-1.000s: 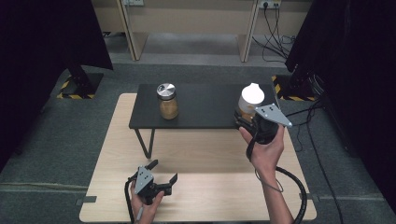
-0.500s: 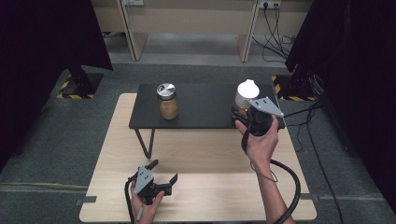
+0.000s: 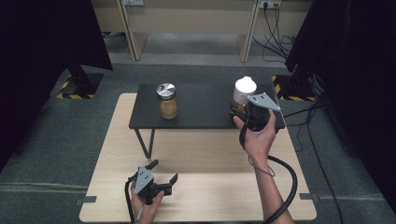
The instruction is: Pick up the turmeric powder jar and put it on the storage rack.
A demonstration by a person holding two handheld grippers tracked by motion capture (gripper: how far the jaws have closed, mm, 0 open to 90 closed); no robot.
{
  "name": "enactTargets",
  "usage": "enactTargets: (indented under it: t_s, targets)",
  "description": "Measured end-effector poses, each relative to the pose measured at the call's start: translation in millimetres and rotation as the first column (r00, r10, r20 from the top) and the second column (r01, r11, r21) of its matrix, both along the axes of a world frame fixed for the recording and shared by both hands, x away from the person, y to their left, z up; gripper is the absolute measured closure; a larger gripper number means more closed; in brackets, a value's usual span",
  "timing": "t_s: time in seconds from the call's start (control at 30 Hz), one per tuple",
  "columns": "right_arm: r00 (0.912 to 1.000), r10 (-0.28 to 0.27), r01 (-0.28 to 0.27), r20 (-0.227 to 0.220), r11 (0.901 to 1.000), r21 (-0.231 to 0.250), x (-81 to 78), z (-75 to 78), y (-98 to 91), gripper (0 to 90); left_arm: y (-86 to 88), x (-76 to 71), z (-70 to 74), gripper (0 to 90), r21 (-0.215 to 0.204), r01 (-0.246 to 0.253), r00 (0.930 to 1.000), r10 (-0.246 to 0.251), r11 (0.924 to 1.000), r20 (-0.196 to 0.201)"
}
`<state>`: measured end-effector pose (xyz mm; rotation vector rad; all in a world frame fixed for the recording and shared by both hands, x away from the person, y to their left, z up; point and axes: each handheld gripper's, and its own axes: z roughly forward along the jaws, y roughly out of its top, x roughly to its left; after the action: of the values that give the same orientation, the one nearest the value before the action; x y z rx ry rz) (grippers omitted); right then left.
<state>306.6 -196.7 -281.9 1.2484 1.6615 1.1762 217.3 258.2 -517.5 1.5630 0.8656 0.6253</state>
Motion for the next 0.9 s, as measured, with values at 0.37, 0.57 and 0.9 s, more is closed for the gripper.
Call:
enactTargets:
  t_s: [0.37,0.57,0.9]
  targets:
    - [0.9998,0.008,-0.008,0.016,0.9999,0.015,3.2,-5.2,-2.9,30.6,-1.0,-0.5,-0.4,2.3,0.000,-0.001,1.0000,0.001,1.0000,0.003]
    - [0.9995,0.003,-0.004,0.032,0.9991,0.041,2.4,-11.3,-5.0,30.6,-0.7,-0.4,-0.4,2.3,-0.002,0.000,1.0000,0.000,1.0000,0.002]
    - [0.9985,-0.003,0.002,0.055,0.9998,0.020,-1.5,-16.0,-0.9,30.6,-0.9,-0.2,-0.6,2.3,-0.004,0.000,1.0000,0.000,1.0000,0.002]
